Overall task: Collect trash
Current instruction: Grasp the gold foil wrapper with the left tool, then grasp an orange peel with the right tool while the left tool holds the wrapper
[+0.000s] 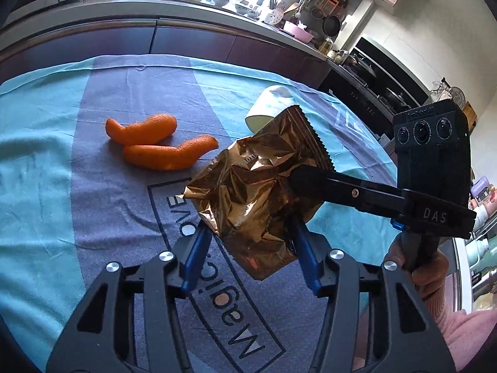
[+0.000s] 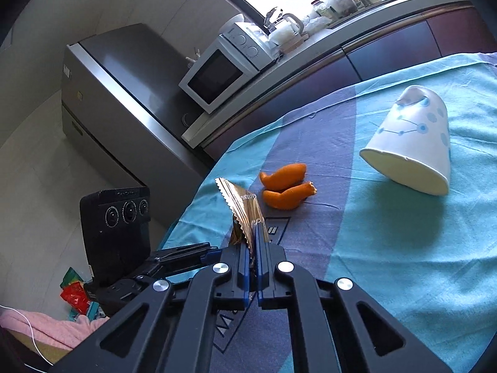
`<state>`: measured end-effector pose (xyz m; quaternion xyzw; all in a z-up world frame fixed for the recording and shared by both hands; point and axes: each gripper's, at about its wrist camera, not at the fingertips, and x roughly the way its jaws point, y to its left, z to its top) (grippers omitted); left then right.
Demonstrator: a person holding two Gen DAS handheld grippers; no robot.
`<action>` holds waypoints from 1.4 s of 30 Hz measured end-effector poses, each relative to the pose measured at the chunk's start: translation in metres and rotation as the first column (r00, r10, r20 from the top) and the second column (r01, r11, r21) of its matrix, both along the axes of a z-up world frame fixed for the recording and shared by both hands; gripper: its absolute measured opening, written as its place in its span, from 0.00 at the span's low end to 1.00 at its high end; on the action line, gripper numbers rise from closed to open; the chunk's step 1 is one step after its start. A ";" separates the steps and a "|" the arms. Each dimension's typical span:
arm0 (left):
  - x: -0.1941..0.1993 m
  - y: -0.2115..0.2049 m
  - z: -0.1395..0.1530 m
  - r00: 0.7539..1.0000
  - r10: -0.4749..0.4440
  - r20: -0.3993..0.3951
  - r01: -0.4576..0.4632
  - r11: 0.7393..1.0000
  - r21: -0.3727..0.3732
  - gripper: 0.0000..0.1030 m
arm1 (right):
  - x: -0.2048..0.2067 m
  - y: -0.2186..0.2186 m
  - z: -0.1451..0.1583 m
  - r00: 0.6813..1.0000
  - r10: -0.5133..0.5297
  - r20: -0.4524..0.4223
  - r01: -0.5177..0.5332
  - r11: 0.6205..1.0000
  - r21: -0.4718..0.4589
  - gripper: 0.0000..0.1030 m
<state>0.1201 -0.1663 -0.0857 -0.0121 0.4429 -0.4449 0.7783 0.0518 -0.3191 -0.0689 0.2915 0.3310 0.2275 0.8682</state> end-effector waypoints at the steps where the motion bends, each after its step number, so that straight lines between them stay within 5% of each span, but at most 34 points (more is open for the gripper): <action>1: 0.000 0.001 0.001 1.000 0.003 0.001 -0.003 1.000 -0.004 0.41 | 0.001 0.001 0.000 1.000 0.006 0.000 -0.006 1.000 0.001 0.04; 4: 0.000 0.011 0.003 1.000 0.026 0.012 -0.026 1.000 -0.008 0.34 | 0.005 0.001 0.001 1.000 -0.006 -0.007 0.006 1.000 0.001 0.14; 6: 0.001 0.020 0.005 0.999 0.042 0.011 -0.042 0.999 -0.016 0.32 | 0.010 -0.003 0.000 0.999 -0.035 -0.010 0.035 0.999 0.005 0.37; 13: 0.003 0.059 0.014 0.992 0.127 0.022 -0.127 0.992 -0.014 0.13 | 0.048 0.010 -0.017 0.992 -0.094 -0.083 0.085 0.991 -0.102 0.42; 26: 0.015 0.119 0.011 0.971 0.239 -0.005 -0.239 0.970 -0.049 0.12 | 0.071 0.012 -0.022 0.977 -0.168 -0.129 0.148 0.977 -0.153 0.52; 29: 0.017 0.129 0.011 0.964 0.265 -0.008 -0.265 0.962 -0.060 0.12 | 0.083 0.023 -0.027 0.977 -0.151 -0.149 0.125 0.977 -0.171 0.51; 32: 0.016 0.142 0.011 0.958 0.287 -0.011 -0.287 0.956 -0.068 0.12 | 0.088 0.037 -0.026 0.980 -0.136 -0.144 0.101 0.968 -0.231 0.33; 34: 0.015 0.151 0.012 0.953 0.302 -0.012 -0.302 0.951 -0.073 0.12 | 0.086 0.040 -0.026 0.980 -0.139 -0.139 0.103 0.966 -0.237 0.31; 42: 0.008 0.183 0.018 0.938 0.346 0.006 -0.344 0.935 -0.086 0.12 | 0.071 0.045 -0.016 0.987 -0.116 -0.107 0.097 0.981 -0.165 0.15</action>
